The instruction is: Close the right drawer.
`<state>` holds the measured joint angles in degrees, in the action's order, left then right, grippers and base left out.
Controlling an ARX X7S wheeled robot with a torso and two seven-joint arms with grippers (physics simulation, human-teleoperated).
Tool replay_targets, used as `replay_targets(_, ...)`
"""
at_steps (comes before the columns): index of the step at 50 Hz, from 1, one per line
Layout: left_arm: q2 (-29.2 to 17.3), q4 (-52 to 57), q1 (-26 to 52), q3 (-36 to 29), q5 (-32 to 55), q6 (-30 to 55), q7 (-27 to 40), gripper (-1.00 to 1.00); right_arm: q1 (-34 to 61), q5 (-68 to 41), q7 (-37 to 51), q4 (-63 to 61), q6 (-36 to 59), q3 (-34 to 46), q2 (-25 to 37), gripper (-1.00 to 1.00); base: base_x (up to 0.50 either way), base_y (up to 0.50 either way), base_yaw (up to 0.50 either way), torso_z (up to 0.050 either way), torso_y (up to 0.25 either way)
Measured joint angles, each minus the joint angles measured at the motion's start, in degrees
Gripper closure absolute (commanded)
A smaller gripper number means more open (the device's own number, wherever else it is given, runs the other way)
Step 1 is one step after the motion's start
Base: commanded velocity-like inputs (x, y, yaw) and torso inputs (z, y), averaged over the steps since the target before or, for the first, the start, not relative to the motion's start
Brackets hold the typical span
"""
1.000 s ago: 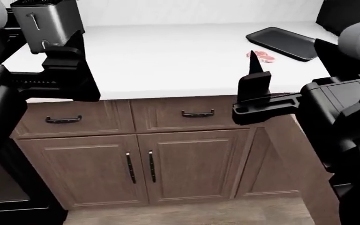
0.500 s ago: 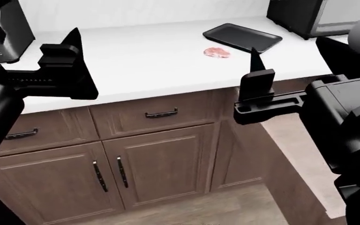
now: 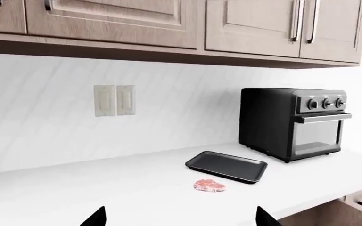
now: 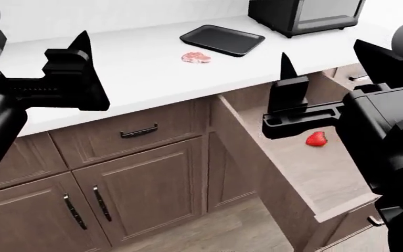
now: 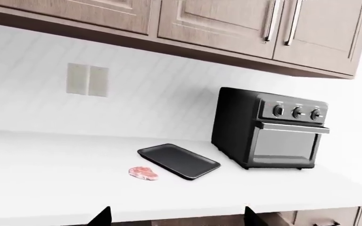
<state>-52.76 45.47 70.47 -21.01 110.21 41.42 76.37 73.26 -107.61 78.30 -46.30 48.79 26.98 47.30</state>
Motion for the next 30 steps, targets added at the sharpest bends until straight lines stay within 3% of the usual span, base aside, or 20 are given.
replay_targets(30,-0.34,0.19,0.17,-0.42,-0.03,-0.42,0.03,-1.0,0.19,0.14,-0.1,-0.15,-0.45,0.48,0.05,-1.0,0.0,0.0,-0.5,0.0,0.0)
